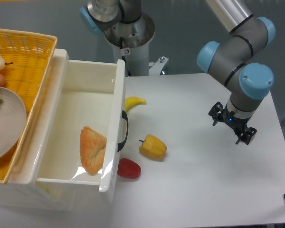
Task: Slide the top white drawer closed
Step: 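Move the gripper from its start pose toward the open white drawer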
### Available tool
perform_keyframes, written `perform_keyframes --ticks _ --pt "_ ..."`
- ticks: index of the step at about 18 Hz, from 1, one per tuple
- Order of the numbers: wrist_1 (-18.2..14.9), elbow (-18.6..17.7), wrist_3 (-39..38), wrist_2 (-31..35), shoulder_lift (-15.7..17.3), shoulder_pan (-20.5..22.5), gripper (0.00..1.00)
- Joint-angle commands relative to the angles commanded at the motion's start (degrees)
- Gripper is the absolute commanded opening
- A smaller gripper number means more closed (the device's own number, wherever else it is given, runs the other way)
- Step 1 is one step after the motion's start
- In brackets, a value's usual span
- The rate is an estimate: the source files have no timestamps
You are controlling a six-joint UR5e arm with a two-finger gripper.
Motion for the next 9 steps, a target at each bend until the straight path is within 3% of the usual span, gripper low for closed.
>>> perform_keyframes --ticks 6,9 --pt "0.2 -1.2 -0.4 0.0 0.2 -0.3 1.00" --pt "4.4 -4.9 -0.5 0.1 0.5 -0.4 1.00"
